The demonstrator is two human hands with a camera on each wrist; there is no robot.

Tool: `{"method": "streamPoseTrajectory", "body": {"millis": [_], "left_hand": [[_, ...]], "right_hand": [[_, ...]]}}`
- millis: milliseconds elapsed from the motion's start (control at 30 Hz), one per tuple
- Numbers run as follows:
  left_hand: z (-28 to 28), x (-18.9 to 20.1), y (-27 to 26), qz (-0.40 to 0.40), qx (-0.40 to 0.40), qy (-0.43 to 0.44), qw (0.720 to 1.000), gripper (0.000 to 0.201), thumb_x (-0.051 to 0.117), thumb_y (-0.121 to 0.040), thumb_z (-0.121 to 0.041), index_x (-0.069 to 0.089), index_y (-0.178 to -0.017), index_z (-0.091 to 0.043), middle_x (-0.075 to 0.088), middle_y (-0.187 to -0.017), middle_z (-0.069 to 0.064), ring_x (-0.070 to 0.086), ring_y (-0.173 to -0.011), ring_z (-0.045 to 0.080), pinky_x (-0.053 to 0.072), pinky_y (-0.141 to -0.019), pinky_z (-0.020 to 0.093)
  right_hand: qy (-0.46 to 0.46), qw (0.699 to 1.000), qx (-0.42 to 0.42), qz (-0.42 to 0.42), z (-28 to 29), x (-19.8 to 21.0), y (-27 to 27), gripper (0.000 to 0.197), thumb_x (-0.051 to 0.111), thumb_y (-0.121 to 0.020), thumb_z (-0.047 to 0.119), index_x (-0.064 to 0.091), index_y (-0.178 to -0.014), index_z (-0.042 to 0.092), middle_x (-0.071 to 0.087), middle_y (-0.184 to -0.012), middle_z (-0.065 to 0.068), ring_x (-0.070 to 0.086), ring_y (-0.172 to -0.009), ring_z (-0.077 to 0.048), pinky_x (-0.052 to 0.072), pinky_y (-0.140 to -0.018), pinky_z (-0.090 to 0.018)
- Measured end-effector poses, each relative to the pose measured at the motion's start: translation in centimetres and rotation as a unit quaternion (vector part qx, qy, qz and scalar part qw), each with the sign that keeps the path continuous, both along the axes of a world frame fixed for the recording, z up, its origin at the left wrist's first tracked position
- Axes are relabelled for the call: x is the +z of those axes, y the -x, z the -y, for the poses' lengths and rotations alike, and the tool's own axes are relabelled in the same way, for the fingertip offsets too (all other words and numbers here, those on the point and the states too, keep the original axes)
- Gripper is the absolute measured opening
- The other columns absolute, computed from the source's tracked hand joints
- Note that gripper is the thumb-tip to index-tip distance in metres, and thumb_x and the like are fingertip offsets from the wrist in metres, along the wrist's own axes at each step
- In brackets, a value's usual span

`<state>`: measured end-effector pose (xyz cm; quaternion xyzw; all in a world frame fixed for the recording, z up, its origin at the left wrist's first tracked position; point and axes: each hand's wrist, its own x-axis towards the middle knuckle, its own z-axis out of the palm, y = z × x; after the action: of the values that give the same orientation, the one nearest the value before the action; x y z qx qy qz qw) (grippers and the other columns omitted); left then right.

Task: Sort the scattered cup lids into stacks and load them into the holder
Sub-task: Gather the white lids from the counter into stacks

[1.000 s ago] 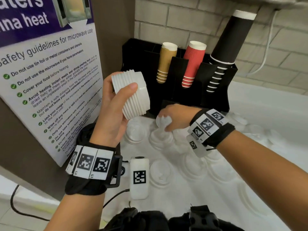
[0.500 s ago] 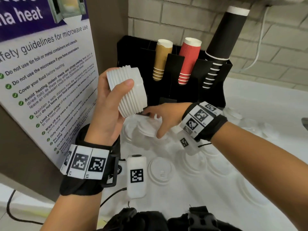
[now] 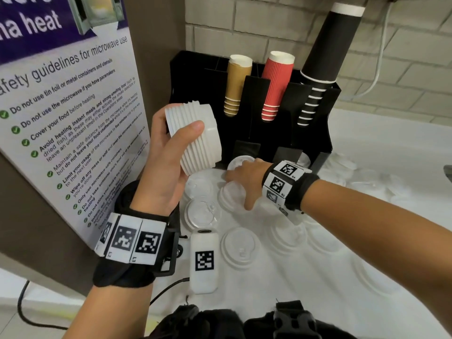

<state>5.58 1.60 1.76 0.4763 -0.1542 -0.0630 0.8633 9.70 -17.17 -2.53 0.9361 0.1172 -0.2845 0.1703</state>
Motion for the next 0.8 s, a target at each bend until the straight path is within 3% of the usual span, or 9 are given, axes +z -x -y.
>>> {"method": "streamPoseTrajectory", "body": {"millis": [100, 200, 333, 433, 500, 600, 700, 800], "left_hand": [[0.1, -0.1, -0.1, -0.001, -0.004, -0.007, 1.000, 0.060, 0.072, -0.063, -0.038, 0.050, -0.118, -0.028, 0.064, -0.109, -0.008, 0.065, -0.099, 0.008, 0.055, -0.072, 0.028], [0.5, -0.4, -0.1, -0.005, -0.015, -0.022, 1.000, 0.059, 0.072, -0.063, -0.039, 0.051, -0.117, -0.030, 0.064, -0.109, -0.008, 0.065, -0.099, 0.009, 0.055, -0.073, 0.029], [1.2, -0.9, -0.1, -0.016, -0.037, -0.025, 0.999, 0.057, 0.073, -0.063, -0.039, 0.053, -0.116, -0.031, 0.063, -0.114, -0.004, 0.064, -0.103, 0.012, 0.055, -0.072, 0.030], [1.9, -1.4, -0.1, -0.025, -0.058, -0.043, 0.997, 0.058, 0.074, -0.062, -0.040, 0.053, -0.115, -0.032, 0.064, -0.112, -0.006, 0.066, -0.101, 0.011, 0.055, -0.069, 0.029], [2.5, -1.7, 0.0, -0.030, -0.073, -0.057, 0.995, 0.059, 0.075, -0.060, -0.042, 0.054, -0.114, -0.033, 0.066, -0.107, -0.009, 0.067, -0.097, 0.009, 0.055, -0.069, 0.030], [3.4, -2.0, 0.4, -0.031, -0.099, -0.079, 0.991, 0.059, 0.074, -0.058, -0.044, 0.055, -0.113, -0.036, 0.067, -0.105, -0.011, 0.066, -0.098, 0.011, 0.055, -0.069, 0.031], [4.2, -2.1, 0.8, -0.032, -0.114, -0.092, 0.989, 0.062, 0.073, -0.058, -0.045, 0.054, -0.116, -0.035, 0.064, -0.113, -0.005, 0.063, -0.106, 0.017, 0.054, -0.070, 0.032], [4.6, -2.3, 1.0, -0.034, -0.117, -0.088, 0.989, 0.059, 0.074, -0.060, -0.041, 0.055, -0.115, -0.034, 0.065, -0.110, -0.007, 0.064, -0.105, 0.017, 0.055, -0.071, 0.032]], "right_hand": [[-0.118, 0.991, -0.037, 0.044, 1.0, 0.9, 0.2, 0.085, 0.079, -0.067, 0.041, 0.034, -0.138, 0.026, 0.050, -0.127, 0.000, 0.050, -0.114, -0.024, 0.043, -0.090, -0.037], [-0.287, 0.949, -0.084, 0.097, 2.4, 2.3, 0.7, 0.078, 0.083, -0.066, 0.034, 0.041, -0.129, 0.020, 0.054, -0.122, 0.001, 0.053, -0.107, -0.018, 0.048, -0.090, -0.034], [-0.505, 0.835, -0.152, 0.156, 4.2, 4.0, 2.7, 0.072, 0.083, -0.069, 0.026, 0.040, -0.126, 0.029, 0.056, -0.116, 0.004, 0.055, -0.105, -0.012, 0.045, -0.083, -0.019], [-0.660, 0.713, -0.179, 0.152, 4.5, 4.7, 5.4, 0.071, 0.080, -0.070, 0.024, 0.040, -0.126, 0.043, 0.059, -0.112, -0.004, 0.063, -0.100, -0.019, 0.053, -0.085, -0.031], [-0.718, 0.659, -0.169, 0.147, 4.2, 4.8, 7.4, 0.071, 0.075, -0.070, 0.022, 0.043, -0.129, 0.042, 0.059, -0.111, -0.005, 0.063, -0.100, -0.022, 0.054, -0.086, -0.035], [-0.737, 0.643, -0.151, 0.143, 3.7, 4.4, 9.2, 0.073, 0.070, -0.070, 0.015, 0.041, -0.134, 0.036, 0.057, -0.117, -0.008, 0.059, -0.105, -0.024, 0.052, -0.089, -0.042], [-0.741, 0.639, -0.151, 0.142, 3.5, 4.1, 10.0, 0.072, 0.065, -0.072, 0.004, 0.043, -0.131, 0.039, 0.052, -0.124, -0.010, 0.056, -0.109, -0.025, 0.051, -0.089, -0.048], [-0.742, 0.635, -0.155, 0.147, 3.2, 4.0, 10.3, 0.072, 0.061, -0.072, -0.002, 0.043, -0.130, 0.038, 0.050, -0.125, -0.009, 0.054, -0.112, -0.027, 0.051, -0.088, -0.050]]}}
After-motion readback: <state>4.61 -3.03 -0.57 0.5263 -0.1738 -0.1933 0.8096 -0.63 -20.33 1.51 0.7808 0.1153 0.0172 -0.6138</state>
